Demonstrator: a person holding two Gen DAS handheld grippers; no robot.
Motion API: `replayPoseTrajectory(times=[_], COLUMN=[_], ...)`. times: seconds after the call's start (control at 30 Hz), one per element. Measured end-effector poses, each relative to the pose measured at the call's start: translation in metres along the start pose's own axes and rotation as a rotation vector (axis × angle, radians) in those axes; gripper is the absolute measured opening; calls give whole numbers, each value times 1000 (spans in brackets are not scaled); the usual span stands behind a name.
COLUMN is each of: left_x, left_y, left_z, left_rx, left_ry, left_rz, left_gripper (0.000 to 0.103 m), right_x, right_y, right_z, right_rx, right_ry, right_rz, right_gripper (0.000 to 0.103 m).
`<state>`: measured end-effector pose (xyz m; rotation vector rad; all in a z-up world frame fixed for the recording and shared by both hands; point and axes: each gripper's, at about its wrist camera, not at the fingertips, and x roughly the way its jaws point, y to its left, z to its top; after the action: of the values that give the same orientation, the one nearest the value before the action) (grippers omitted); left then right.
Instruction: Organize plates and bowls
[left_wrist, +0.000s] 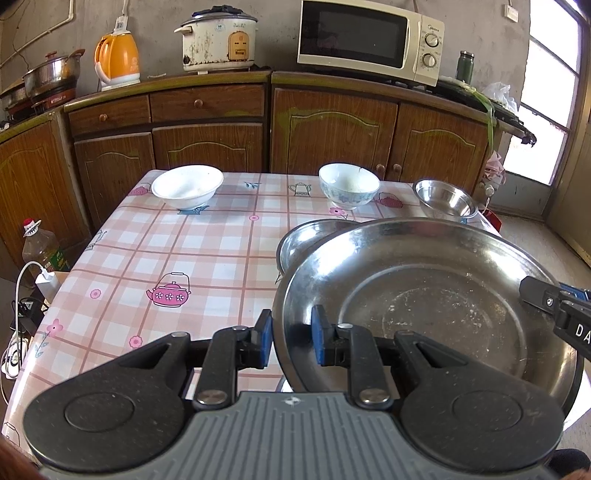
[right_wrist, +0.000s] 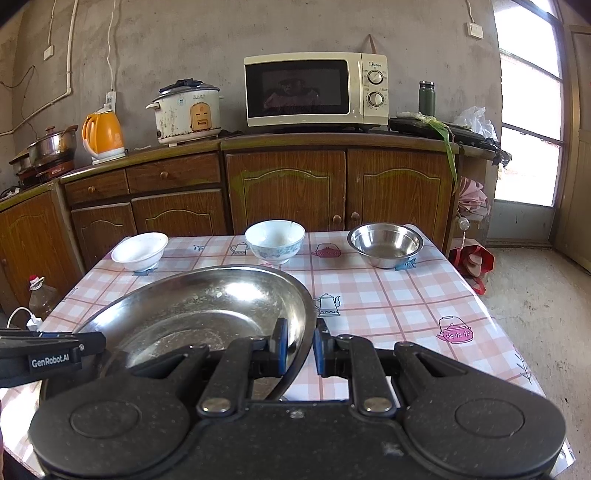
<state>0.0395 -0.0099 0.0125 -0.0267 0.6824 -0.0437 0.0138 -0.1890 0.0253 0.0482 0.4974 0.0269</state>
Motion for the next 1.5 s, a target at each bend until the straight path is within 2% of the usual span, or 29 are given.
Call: replayPoseTrajectory(times=[1.5], left_x=[22], left_y=[-11], left_z=[-38], left_rx=[44], left_ry=[114], left_rz=[-11], left_gripper=[22], right_x=[13], right_y=[-11], right_z=[-44], right_rx=[7], right_ry=[128], right_rz=[-13], right_gripper=[20])
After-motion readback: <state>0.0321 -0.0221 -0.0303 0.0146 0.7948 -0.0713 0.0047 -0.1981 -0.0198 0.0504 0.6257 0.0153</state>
